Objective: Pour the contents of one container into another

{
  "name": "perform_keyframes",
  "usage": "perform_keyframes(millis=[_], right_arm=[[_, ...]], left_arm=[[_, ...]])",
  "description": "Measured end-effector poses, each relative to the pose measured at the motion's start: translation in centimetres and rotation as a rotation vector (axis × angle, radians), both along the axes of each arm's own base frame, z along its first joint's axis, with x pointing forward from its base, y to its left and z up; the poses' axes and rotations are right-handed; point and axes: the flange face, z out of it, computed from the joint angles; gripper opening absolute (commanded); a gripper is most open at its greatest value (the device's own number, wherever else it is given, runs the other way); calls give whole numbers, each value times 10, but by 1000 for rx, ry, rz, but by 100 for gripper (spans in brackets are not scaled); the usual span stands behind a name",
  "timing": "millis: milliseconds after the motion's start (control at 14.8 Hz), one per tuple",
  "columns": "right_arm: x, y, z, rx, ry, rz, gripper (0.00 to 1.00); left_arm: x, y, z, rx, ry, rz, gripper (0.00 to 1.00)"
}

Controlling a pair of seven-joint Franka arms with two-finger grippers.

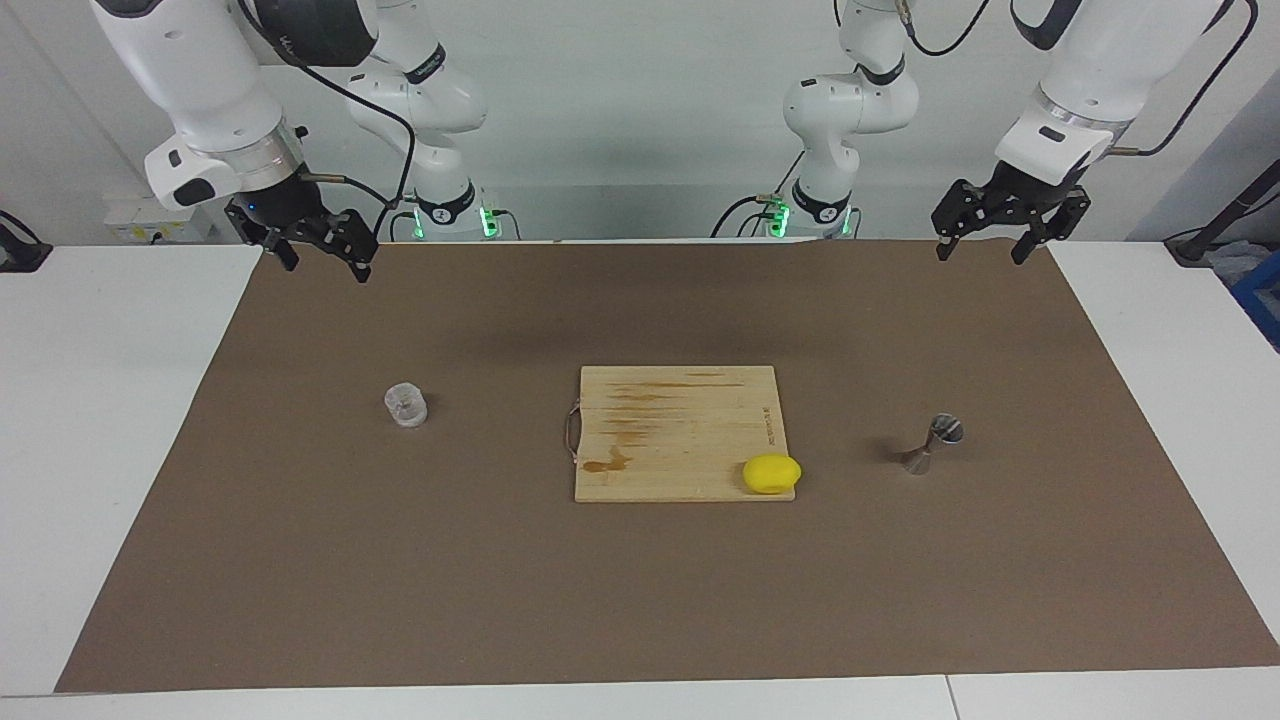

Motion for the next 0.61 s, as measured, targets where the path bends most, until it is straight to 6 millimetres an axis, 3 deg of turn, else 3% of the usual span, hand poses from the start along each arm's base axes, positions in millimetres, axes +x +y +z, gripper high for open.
perform_keyframes(millis=[609], right_arm=[[0,0,0,0,0,0,100]], left_arm=[[-1,-6,-3,1,8,-12,100]])
